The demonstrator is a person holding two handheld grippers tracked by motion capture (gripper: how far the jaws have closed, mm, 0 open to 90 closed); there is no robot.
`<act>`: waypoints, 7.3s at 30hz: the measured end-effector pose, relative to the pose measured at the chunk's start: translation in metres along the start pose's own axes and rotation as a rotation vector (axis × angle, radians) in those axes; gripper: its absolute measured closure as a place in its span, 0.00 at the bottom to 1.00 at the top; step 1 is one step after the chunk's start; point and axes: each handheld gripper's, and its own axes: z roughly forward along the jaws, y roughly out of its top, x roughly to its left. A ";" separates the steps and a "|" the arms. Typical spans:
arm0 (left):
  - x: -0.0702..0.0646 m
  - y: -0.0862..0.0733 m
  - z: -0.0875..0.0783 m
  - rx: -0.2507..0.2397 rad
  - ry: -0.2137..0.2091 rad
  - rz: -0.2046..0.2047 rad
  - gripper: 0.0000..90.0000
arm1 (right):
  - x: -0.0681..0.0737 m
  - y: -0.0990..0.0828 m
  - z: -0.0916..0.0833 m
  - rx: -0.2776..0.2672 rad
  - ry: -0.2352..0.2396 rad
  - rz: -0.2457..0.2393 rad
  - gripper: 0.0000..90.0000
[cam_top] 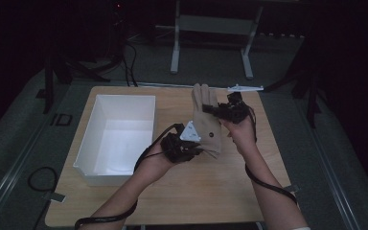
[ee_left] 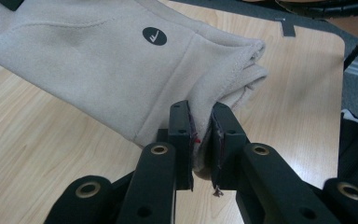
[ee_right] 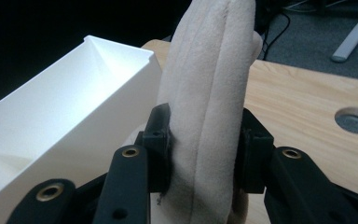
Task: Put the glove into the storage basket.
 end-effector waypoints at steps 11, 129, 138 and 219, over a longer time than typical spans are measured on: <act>0.006 -0.010 -0.033 0.008 0.060 -0.006 0.90 | 0.026 0.020 0.018 -0.006 0.039 -0.029 0.70; 0.033 -0.124 -0.104 -0.145 0.270 -0.385 0.07 | 0.139 0.025 0.132 0.218 0.252 -0.332 0.19; 0.010 -0.088 -0.090 -0.162 0.207 -0.293 0.07 | 0.114 0.010 0.088 0.184 0.248 -0.329 0.19; -0.059 -0.109 0.093 -0.079 -0.172 -0.148 0.07 | -0.036 -0.187 -0.005 0.210 0.069 -0.214 0.15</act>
